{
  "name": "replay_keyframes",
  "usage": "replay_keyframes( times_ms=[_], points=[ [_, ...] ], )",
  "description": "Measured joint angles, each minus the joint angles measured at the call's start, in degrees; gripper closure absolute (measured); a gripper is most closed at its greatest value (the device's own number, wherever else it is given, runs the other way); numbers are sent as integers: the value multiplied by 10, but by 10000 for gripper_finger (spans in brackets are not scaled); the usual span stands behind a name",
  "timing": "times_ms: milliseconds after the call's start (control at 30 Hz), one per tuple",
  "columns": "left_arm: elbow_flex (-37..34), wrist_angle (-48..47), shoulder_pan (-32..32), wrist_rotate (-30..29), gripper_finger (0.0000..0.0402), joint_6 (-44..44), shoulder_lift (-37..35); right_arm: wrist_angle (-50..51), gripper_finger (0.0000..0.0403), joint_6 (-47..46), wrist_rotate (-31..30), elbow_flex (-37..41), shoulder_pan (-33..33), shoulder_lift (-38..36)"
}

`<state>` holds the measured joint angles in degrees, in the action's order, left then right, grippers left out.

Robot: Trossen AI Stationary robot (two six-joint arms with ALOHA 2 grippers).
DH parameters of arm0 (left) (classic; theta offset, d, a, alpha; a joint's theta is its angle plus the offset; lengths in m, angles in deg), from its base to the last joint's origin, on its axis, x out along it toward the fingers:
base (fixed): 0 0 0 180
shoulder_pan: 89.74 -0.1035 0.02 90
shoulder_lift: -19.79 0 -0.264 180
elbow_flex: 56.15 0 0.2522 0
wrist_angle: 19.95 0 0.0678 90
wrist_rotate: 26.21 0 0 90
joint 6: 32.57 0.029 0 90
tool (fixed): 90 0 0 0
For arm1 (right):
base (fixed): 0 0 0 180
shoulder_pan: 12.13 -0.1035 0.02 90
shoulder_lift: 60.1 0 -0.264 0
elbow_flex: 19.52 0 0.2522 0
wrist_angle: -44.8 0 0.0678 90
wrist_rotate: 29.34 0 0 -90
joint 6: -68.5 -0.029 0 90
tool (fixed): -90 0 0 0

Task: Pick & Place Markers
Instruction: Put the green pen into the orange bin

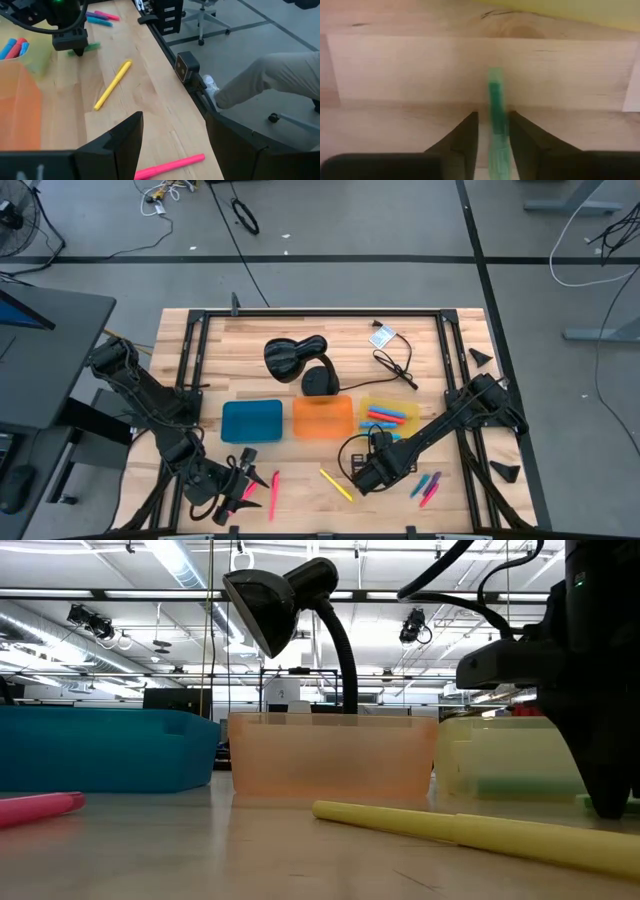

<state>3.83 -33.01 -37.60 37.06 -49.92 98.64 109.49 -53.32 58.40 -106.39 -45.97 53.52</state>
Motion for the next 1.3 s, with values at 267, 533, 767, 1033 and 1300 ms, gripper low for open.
replay_keyframes(
  times_ms=[267,533,767,1033,1300],
  points=[
    [0,-12,0,0,179,-3,0,-12,359,61,10,0,0,0],
    [0,-15,0,0,179,-2,0,-16,367,105,15,0,-1,-2],
    [0,-15,-1,-5,179,-2,0,-28,368,154,33,2,-3,-26],
    [0,-14,-1,-3,179,0,0,-27,369,278,24,2,4,-62],
    [0,-13,-1,-2,179,-2,0,-25,369,450,35,1,28,-87]
  ],
)
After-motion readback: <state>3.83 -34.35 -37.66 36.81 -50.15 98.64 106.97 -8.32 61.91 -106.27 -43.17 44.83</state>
